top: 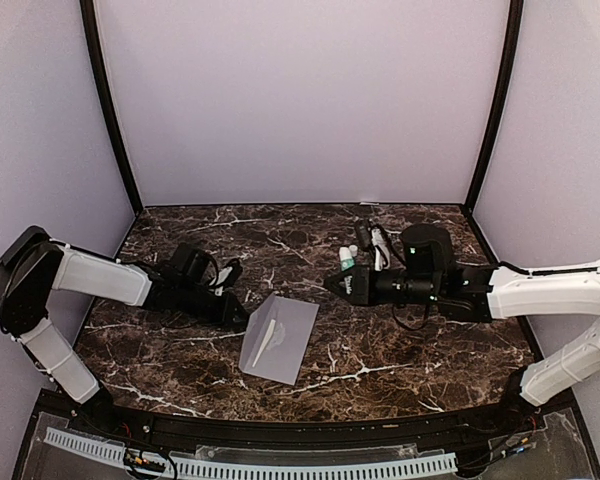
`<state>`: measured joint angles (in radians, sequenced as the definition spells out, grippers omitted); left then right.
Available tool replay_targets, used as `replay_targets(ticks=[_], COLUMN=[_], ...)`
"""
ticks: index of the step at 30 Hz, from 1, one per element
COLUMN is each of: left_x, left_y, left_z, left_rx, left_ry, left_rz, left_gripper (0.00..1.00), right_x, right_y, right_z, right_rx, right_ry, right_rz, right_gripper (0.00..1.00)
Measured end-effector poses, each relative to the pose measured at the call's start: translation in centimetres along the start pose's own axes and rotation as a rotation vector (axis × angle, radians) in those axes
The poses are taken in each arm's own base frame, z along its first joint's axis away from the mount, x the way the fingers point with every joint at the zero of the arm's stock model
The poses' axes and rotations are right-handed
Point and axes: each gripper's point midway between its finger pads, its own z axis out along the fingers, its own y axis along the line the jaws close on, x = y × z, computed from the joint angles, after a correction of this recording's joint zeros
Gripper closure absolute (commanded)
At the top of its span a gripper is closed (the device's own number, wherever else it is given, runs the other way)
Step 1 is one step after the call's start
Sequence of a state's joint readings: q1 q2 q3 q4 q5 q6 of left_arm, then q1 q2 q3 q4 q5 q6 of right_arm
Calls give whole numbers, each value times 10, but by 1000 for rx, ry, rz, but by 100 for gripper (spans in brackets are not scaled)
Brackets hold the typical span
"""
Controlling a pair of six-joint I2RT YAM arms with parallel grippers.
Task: Place the letter into the envelope and seal it
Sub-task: Seal the envelope flap on the envelope.
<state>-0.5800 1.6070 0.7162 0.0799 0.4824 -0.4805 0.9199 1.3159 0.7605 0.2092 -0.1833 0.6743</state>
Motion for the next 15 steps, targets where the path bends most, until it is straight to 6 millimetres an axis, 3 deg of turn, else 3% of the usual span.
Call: replay_targets(ticks=[8, 15], left_x=[0, 6], left_y=[-22, -30], left_z=[7, 21], left_rx=[26, 24], left_ry=[11, 43], left_rz=[55, 79], left_gripper=[91, 93], right_x=[15, 33], right_y=[-13, -27], right_z=[9, 19], right_rx=[18, 39], right_ry=[29, 72], right_rz=[20, 36], right_gripper=[100, 100])
